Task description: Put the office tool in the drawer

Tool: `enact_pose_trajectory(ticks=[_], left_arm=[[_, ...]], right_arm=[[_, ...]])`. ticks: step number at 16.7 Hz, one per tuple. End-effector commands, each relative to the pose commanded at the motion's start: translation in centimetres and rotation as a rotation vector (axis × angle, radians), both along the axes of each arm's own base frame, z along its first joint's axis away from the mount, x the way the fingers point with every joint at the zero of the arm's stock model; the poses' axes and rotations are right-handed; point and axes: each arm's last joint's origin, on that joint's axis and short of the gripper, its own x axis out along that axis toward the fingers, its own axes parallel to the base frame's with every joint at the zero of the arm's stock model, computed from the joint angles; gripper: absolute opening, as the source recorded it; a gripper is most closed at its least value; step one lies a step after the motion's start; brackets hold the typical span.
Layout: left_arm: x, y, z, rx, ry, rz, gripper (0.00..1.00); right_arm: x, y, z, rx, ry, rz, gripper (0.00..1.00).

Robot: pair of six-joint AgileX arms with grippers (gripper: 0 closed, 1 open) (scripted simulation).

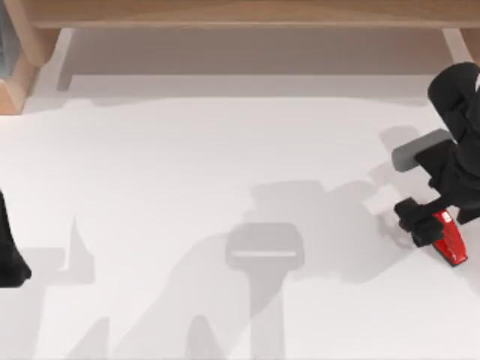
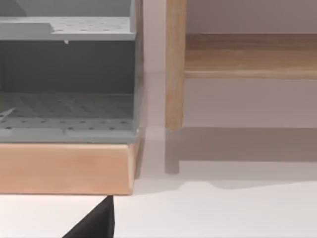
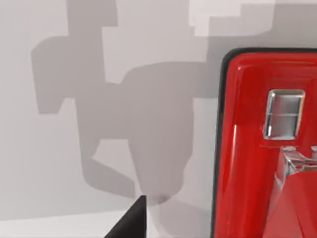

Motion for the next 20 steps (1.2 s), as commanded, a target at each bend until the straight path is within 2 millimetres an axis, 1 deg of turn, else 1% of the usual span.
enact_pose_trajectory(ticks=[8, 9, 17, 20], left_arm=[[0.0, 0.0, 0.0, 0.0, 0.0, 0.0, 1.0], [0.0, 0.0, 0.0, 0.0, 0.0, 0.0, 1.0], [0.0, 0.0, 0.0, 0.0, 0.0, 0.0, 1.0], [0.0, 0.0, 0.0, 0.0, 0.0, 0.0, 1.0]], right_arm=[[0.0, 0.0, 0.0, 0.0, 0.0, 0.0, 0.02], [0.0, 0.0, 0.0, 0.0, 0.0, 0.0, 0.0], [0.02, -0.07, 0.06, 0.0, -0.002, -0.002, 0.0], [0.12, -0.02, 0.78, 0.0, -0.003, -0.001, 0.0]])
